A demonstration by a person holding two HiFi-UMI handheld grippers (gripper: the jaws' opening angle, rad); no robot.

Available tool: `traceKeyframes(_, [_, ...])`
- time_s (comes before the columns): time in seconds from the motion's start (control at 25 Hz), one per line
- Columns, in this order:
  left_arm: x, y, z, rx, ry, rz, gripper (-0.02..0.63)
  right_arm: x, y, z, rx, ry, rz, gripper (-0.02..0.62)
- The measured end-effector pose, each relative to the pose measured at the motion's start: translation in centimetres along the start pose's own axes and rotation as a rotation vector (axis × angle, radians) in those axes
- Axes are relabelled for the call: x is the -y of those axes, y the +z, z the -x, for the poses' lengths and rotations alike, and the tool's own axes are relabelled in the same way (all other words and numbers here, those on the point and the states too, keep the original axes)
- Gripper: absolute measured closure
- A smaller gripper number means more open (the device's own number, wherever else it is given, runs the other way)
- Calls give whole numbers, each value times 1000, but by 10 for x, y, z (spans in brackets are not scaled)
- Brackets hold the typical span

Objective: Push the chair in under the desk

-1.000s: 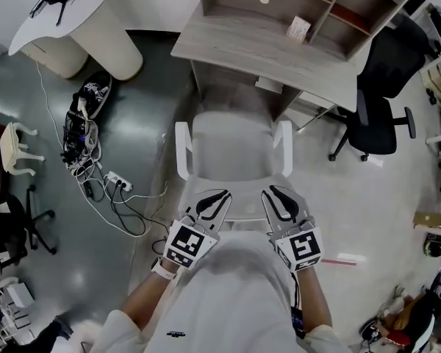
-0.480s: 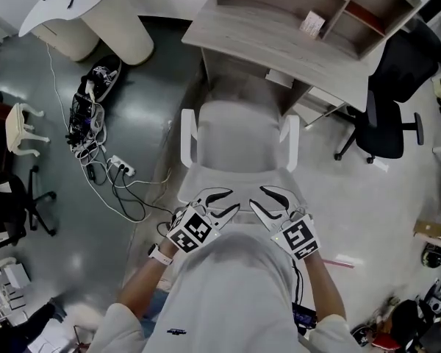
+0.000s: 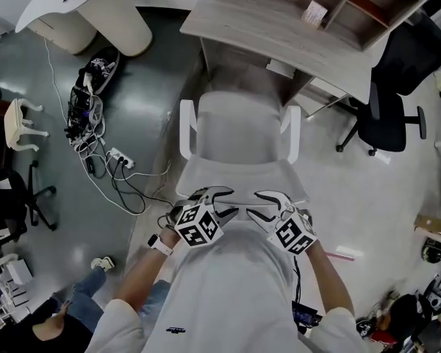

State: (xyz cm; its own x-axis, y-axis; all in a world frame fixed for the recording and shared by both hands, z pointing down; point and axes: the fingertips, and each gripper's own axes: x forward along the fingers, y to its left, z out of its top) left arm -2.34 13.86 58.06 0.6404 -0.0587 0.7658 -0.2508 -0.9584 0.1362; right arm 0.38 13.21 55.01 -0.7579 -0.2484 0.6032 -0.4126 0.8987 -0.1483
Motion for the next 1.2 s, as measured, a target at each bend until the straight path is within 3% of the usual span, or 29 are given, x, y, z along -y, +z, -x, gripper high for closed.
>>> traceKeyframes(0.24, [8, -11, -17, -69, -47, -49, 402, -10, -27, -8, -80, 72, 28, 400])
traceKeyframes(0.48, [7, -31, -37, -166, -47, -114, 402, -9, -56, -20, -169, 92, 86, 400])
traceKeyframes(0.72, [7, -42, -49, -207, -61, -108, 402, -8, -72, -33, -221, 101, 125, 400])
traceKeyframes(0.92, [4, -43, -54, -195, -78, -56, 402, -6, -82, -41, -254, 112, 141, 400])
traceKeyframes(1.08, [3, -50, -61, -223, -78, -82, 402, -3, -95, -47, -297, 102, 165, 402])
traceKeyframes(1.2, [1, -61, -69, -283, -52, -136, 417, -2, -104, -51, -327, 97, 225, 442])
